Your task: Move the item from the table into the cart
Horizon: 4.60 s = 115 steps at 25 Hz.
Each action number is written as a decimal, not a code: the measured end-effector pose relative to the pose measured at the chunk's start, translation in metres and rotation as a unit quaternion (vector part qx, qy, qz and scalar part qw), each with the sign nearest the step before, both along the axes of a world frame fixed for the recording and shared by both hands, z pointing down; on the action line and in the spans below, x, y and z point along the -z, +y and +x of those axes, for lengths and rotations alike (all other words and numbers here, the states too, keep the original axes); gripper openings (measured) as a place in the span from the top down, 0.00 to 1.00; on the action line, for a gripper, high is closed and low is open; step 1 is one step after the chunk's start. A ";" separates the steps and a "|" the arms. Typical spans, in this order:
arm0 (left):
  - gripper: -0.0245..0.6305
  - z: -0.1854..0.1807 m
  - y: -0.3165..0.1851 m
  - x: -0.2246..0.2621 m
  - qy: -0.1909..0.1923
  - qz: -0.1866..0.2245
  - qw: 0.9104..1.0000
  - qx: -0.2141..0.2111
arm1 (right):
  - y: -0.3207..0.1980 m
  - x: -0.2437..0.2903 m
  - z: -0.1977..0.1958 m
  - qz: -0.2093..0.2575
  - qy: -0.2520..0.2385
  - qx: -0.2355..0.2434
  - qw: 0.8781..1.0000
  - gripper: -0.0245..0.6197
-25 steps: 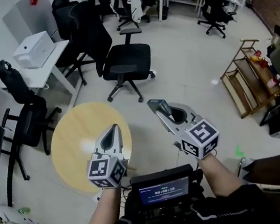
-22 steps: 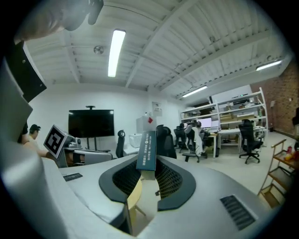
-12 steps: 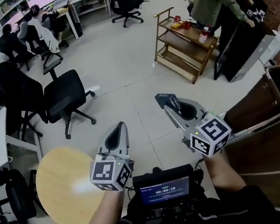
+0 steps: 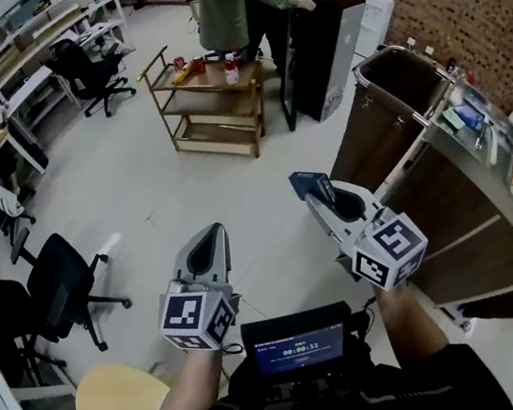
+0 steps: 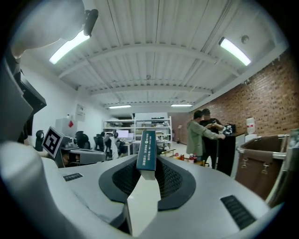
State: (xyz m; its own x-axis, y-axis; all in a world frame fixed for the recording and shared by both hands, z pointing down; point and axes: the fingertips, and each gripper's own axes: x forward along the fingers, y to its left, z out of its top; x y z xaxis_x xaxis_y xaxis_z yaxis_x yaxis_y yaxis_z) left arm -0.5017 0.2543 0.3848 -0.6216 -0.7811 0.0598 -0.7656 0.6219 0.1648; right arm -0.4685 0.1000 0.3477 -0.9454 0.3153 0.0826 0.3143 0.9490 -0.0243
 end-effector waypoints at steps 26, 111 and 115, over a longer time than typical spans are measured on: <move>0.96 0.177 -0.646 0.048 -0.046 0.046 0.870 -0.489 | -0.545 0.030 0.301 0.006 -0.023 -0.479 0.877 0.84; 0.96 0.377 -1.003 0.033 -0.013 -0.088 0.795 -0.600 | -0.923 -0.120 0.481 -0.075 0.531 -0.373 0.757 0.77; 0.96 0.379 -1.000 0.040 -0.014 -0.083 0.797 -0.598 | -0.921 -0.093 0.481 -0.078 0.485 -0.382 0.782 0.77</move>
